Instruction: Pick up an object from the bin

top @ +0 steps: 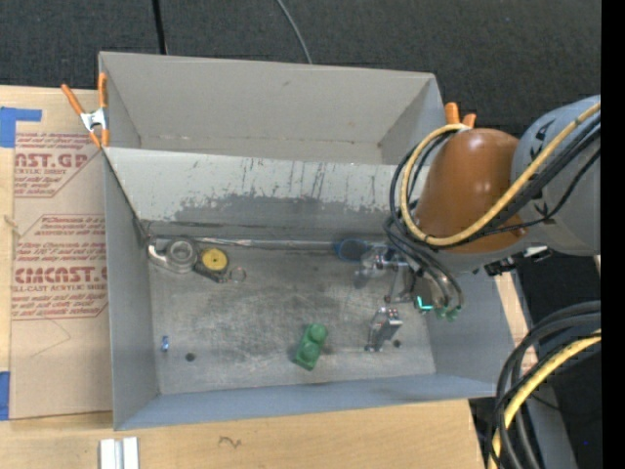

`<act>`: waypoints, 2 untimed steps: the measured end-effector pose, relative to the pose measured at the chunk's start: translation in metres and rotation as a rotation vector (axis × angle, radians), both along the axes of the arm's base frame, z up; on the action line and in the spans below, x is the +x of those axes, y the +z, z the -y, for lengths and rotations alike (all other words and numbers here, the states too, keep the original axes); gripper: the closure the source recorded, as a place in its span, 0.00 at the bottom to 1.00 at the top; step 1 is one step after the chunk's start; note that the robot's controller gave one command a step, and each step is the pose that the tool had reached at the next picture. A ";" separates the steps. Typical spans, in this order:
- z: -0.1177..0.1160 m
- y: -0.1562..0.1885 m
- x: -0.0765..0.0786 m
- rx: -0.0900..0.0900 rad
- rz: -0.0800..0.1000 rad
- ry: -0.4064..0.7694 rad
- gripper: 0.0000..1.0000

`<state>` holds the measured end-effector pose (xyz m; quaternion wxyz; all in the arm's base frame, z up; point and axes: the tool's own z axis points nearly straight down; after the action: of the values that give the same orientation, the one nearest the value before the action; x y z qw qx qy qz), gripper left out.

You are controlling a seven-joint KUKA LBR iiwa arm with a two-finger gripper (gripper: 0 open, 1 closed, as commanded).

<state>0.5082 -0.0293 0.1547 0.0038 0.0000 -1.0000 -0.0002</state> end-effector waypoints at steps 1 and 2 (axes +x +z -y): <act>-0.060 -0.085 -0.016 0.000 0.016 0.062 0.00; -0.058 -0.080 -0.017 -0.001 0.006 0.060 1.00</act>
Offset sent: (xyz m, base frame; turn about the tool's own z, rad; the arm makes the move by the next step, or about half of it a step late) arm -0.0182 0.0579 -0.0847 -0.0589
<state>0.4912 0.0285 0.0745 0.0008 0.0300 -0.9996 0.0003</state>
